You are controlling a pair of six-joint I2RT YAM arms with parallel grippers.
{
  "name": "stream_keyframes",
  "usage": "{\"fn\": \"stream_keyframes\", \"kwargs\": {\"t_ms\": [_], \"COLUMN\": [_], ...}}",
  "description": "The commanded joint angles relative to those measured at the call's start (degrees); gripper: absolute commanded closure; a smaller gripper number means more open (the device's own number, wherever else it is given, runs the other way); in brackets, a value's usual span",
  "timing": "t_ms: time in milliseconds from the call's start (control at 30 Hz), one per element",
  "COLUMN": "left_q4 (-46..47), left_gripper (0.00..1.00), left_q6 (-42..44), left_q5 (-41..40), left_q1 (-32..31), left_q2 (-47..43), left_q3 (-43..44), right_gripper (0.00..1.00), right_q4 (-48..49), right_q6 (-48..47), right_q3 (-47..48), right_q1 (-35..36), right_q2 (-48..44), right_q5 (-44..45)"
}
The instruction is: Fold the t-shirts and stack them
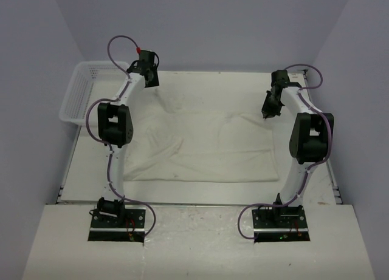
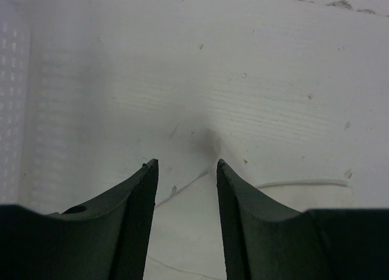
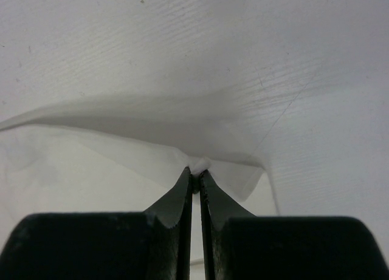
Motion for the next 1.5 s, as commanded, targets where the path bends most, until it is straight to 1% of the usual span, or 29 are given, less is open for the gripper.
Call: {"fn": "stream_keyframes", "kwargs": {"t_ms": [0, 300, 500, 633, 700, 733, 800, 833, 867, 900, 1033, 1133, 1167, 1233, 1300, 1467], "left_q4": [0.5, 3.84, 5.33, 7.7, 8.32, 8.06, 7.97, 7.97, 7.8, 7.62, 7.18, 7.27, 7.36, 7.44, 8.14, 16.31], "left_gripper": [0.55, 0.53, 0.53, 0.53, 0.53, 0.53, 0.54, 0.56, 0.61, 0.64, 0.68, 0.74, 0.84, 1.0, 1.0, 1.0], "left_q6": [1.8, 2.77, 2.42, 2.24, 1.98, 1.89, 1.71, 1.71, 1.63, 1.63, 1.71, 1.71, 1.71, 1.54, 1.45, 0.83], "left_q5": [0.32, 3.66, 7.34, 12.25, 12.45, 13.84, 14.46, 14.9, 14.99, 15.08, 15.08, 15.52, 15.7, 15.7, 16.05, 19.47], "left_q1": [-0.26, -0.09, 0.53, 0.62, 0.7, 0.7, 0.7, 0.7, 0.7, 0.7, 0.79, 0.79, 0.97, 0.97, 1.05, 0.97], "left_q2": [1.35, 3.64, 4.43, 4.43, 5.04, 5.39, 6.19, 6.28, 6.54, 6.63, 6.63, 6.37, 6.28, 5.75, 4.88, -3.47], "left_q3": [2.51, 2.42, 2.24, 1.19, 1.36, 1.71, 1.98, 1.98, 1.89, 1.89, 1.89, 1.89, 1.89, 1.63, 0.67, -9.61], "right_gripper": [1.0, 1.0, 1.0, 1.0, 1.0, 1.0, 1.0, 1.0, 1.0, 1.0, 1.0, 1.0, 1.0, 1.0, 1.0, 1.0], "right_q4": [0.71, 0.71, 0.45, 0.18, 0.09, 0.09, 0.01, -0.08, -0.17, -0.26, -0.17, -0.26, -0.26, -0.17, -0.17, -0.17], "right_q6": [-0.69, -0.78, -0.86, -0.86, -0.86, -0.95, -1.04, -1.04, -1.04, -1.04, -0.78, -0.69, -0.69, -0.69, -0.78, -0.95], "right_q3": [1.79, 1.52, 1.87, 2.23, 2.23, 2.14, 2.14, 2.22, 2.31, 2.49, 2.66, 2.84, 2.75, 2.66, 2.58, 2.84], "right_q1": [0.14, 0.14, 0.14, 0.14, 0.14, 0.14, 0.14, 0.14, 0.14, 0.14, 0.14, 0.14, 0.14, 0.14, 0.14, 0.14], "right_q2": [-0.26, 0.09, 0.53, 0.88, 0.97, 0.97, 0.97, 1.05, 1.06, 1.14, 1.05, 1.49, 1.67, 1.76, 1.85, 2.02], "right_q5": [0.56, 1.17, 1.7, 1.61, 1.87, 2.05, 2.31, 2.58, 2.58, 2.49, 2.23, 1.96, 1.96, 1.79, 1.79, 1.96]}}
